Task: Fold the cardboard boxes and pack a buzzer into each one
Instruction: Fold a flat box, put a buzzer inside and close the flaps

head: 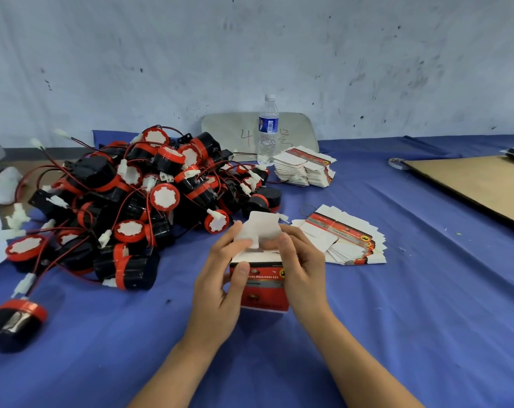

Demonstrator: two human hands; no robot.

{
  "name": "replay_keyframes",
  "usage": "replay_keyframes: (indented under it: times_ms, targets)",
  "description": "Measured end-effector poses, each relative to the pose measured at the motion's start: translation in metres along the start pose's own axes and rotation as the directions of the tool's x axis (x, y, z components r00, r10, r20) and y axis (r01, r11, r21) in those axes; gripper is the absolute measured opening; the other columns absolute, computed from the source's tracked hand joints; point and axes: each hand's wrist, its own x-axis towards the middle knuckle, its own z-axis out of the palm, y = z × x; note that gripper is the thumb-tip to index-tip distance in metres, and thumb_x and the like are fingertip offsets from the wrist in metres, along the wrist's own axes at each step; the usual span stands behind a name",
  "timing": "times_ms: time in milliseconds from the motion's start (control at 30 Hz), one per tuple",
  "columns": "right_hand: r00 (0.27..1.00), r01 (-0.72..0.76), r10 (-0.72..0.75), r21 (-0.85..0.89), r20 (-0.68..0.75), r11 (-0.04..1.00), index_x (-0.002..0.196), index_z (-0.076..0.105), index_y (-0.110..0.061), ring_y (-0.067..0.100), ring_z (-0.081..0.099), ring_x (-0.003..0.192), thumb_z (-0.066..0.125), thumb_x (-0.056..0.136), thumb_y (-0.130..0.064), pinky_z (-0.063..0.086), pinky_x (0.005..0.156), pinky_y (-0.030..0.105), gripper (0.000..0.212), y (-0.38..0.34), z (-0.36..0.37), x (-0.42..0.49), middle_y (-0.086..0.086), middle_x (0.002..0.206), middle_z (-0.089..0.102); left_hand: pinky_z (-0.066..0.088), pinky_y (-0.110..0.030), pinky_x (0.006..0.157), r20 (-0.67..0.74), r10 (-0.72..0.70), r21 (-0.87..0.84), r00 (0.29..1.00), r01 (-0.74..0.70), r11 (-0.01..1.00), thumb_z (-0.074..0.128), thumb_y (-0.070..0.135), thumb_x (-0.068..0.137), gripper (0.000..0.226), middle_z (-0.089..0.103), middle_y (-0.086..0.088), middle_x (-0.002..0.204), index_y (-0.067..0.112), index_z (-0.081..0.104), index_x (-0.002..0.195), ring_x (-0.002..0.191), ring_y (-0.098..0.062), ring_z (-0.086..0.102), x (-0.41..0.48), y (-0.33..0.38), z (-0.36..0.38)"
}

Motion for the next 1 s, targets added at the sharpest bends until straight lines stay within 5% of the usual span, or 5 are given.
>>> replay_keyframes:
  times_ms: [233, 500, 667, 833, 1000]
  targets:
    - [0.996, 0.039, -0.047, 0.115, 0.074, 0.993, 0.113, 0.054, -0.032, -0.006, 0.058, 0.088, 0.041, 0.098, -0.019, 0.044, 0.075, 0.008, 0.024, -0.007, 0.002, -0.006, -0.024, 0.097, 0.062, 0.041, -0.017, 0.098, -0.079, 0.060, 0.078, 0.995, -0.054, 0.995, 0.032, 0.053, 0.100, 0.038, 0.038, 0.013, 0.147, 0.026, 0.058, 0.099, 0.134, -0.006, 0.041, -0.002, 0.007, 0.004]
    - [0.975, -0.145, 0.121, 0.121, 0.188, 0.982, 0.067, 0.057, -0.022, 0.005, 0.062, 0.086, 0.062, 0.083, -0.023, 0.048, 0.067, 0.017, 0.017, -0.010, -0.003, 0.001, -0.004, 0.100, 0.069, 0.049, -0.026, 0.092, -0.074, 0.069, -0.032, 0.995, -0.071, 0.997, 0.034, 0.051, 0.101, 0.028, 0.032, 0.010, 0.155, 0.031, 0.046, 0.118, 0.138, -0.009, 0.039, -0.003, 0.001, 0.002]
    - [0.772, -0.522, 0.365, 0.190, 0.521, 0.832, 0.108, 0.055, -0.021, 0.018, 0.065, 0.088, 0.065, 0.080, -0.019, 0.053, 0.072, 0.027, 0.030, -0.017, -0.010, 0.006, 0.004, 0.107, 0.070, 0.043, -0.045, 0.105, -0.108, 0.055, -0.137, 0.993, -0.069, 0.988, 0.043, 0.049, 0.099, 0.033, 0.029, 0.015, 0.156, 0.030, 0.036, 0.125, 0.142, -0.023, 0.035, -0.002, 0.003, -0.001]
    - [0.549, -0.736, 0.419, 0.181, 0.723, 0.652, 0.128, 0.057, -0.024, 0.023, 0.062, 0.099, 0.059, 0.080, -0.012, 0.053, 0.086, 0.032, 0.049, -0.018, -0.014, 0.010, 0.006, 0.114, 0.065, 0.042, -0.025, 0.103, -0.098, 0.106, 0.157, 0.990, -0.090, 0.983, 0.034, 0.057, 0.099, 0.040, 0.045, 0.011, 0.146, 0.028, 0.056, 0.117, 0.134, -0.011, 0.045, 0.004, 0.006, -0.015]
    - [0.701, -0.655, 0.386, 0.327, 0.599, 0.682, 0.126, 0.060, -0.025, 0.027, 0.063, 0.093, 0.063, 0.076, -0.007, 0.052, 0.081, 0.035, 0.054, -0.010, -0.009, 0.010, 0.014, 0.109, 0.065, 0.036, -0.059, 0.104, -0.011, 0.016, 0.181, 1.000, -0.014, 0.983, 0.053, 0.081, 0.073, 0.095, 0.041, 0.011, 0.147, 0.038, 0.018, 0.150, 0.135, -0.022, 0.040, 0.002, 0.005, -0.010]
